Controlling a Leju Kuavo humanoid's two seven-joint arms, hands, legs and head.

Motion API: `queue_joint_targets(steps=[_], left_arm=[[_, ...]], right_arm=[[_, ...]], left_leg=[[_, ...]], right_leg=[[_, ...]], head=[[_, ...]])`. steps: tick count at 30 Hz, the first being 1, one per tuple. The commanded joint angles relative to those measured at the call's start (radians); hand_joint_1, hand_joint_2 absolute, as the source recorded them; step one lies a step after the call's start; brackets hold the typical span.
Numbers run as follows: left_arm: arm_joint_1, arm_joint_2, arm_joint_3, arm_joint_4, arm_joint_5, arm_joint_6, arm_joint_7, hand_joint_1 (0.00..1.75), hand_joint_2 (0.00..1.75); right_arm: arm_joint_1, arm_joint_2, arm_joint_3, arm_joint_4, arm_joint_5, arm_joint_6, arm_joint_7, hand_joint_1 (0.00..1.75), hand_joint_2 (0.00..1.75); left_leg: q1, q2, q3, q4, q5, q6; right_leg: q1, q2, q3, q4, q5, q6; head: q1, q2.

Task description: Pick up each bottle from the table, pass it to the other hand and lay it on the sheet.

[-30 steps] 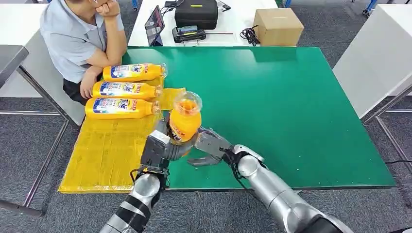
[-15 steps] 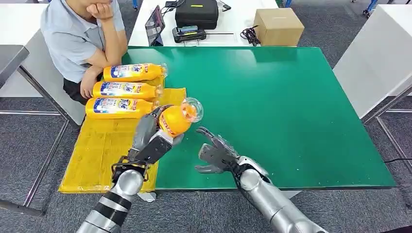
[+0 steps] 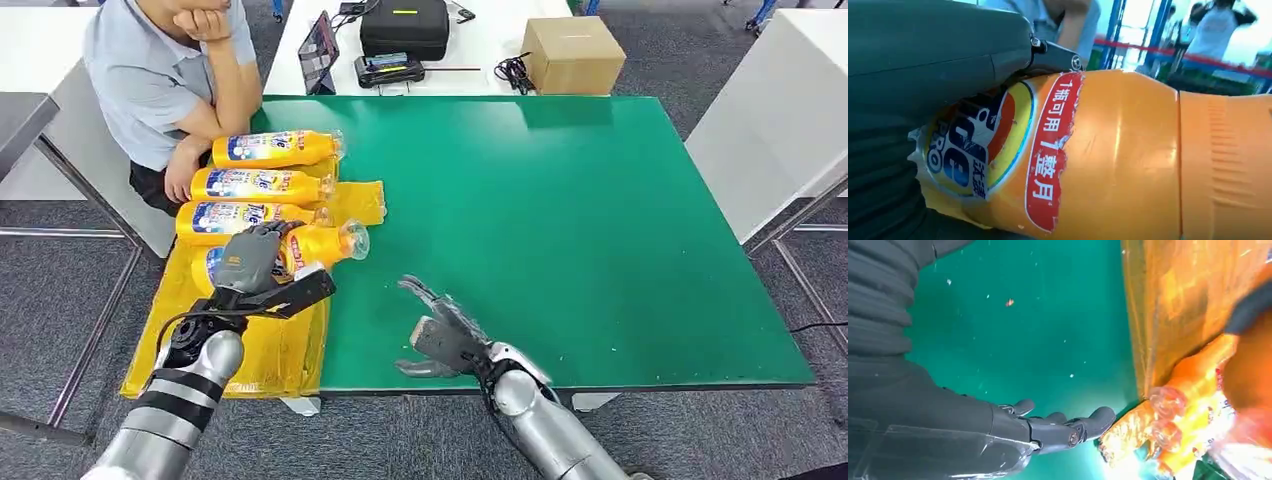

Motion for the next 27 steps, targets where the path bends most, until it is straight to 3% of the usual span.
queue_joint_targets(steps=[1,7,14,15,16,17,19,27], left_arm=[[-0.084,0.050,-0.017,0.255,-0.047,-0.098,0.017,1.75,1.75],[-0.114,0.063,-0.042,0.369,-0.092,-0.078,0.018,1.75,1.75],[-0.140,0.082,-0.059,0.456,-0.180,0.043,0.060,1.69,1.75],[-0.143,0.085,-0.061,0.466,-0.192,0.058,0.059,1.27,1.75],[-0.146,0.086,-0.064,0.476,-0.205,0.067,0.062,0.30,1.75],[-0.144,0.088,-0.064,0.477,-0.205,0.067,0.062,0.14,1.75],[-0.147,0.086,-0.061,0.489,-0.206,0.056,0.060,0.00,1.75],[-0.143,0.071,-0.046,0.521,-0.190,-0.007,0.044,0.00,1.75]], right_arm=[[0.017,-0.001,-0.019,-0.035,-0.013,0.021,-0.004,0.00,1.75],[0.006,0.004,-0.021,-0.026,-0.022,0.032,-0.008,0.00,1.75],[-0.003,-0.001,-0.016,-0.007,-0.032,0.027,-0.017,0.00,1.75],[-0.004,-0.001,-0.019,-0.003,-0.035,0.026,-0.019,0.00,1.75],[-0.005,-0.002,-0.021,-0.001,-0.039,0.028,-0.020,0.00,1.75],[-0.005,-0.003,-0.022,0.000,-0.039,0.028,-0.020,0.00,1.75],[-0.005,-0.004,-0.023,0.003,-0.040,0.027,-0.020,0.00,1.75],[-0.005,-0.009,-0.033,0.013,-0.046,0.029,-0.020,0.00,1.75]], left_leg=[[0.002,0.000,0.004,0.000,-0.002,-0.003],[0.002,0.001,0.002,0.001,-0.001,-0.002],[0.002,0.003,0.003,0.001,-0.002,-0.003],[0.001,0.002,0.002,0.000,-0.001,-0.002],[0.001,0.001,0.002,0.000,0.000,-0.002],[0.002,0.001,0.003,0.000,-0.001,-0.002],[0.001,0.001,0.001,0.000,0.000,-0.001],[0.001,0.002,0.004,0.000,-0.001,-0.002]], right_leg=[[0.002,-0.001,0.005,0.000,-0.002,-0.003],[0.002,0.000,0.002,0.001,-0.001,-0.003],[0.002,0.002,0.003,0.000,-0.001,-0.003],[0.001,0.001,0.002,0.000,-0.001,-0.002],[0.001,0.000,0.002,0.000,0.000,-0.002],[0.002,0.001,0.003,0.000,-0.001,-0.003],[0.001,0.001,0.001,0.000,0.000,-0.002],[0.001,0.001,0.004,0.000,0.000,-0.003]], head=[[0.000,0.000],[0.000,0.000],[0.000,0.000],[0.000,0.000],[0.000,0.000],[0.000,0.000],[0.000,0.000],[0.000,0.000]])
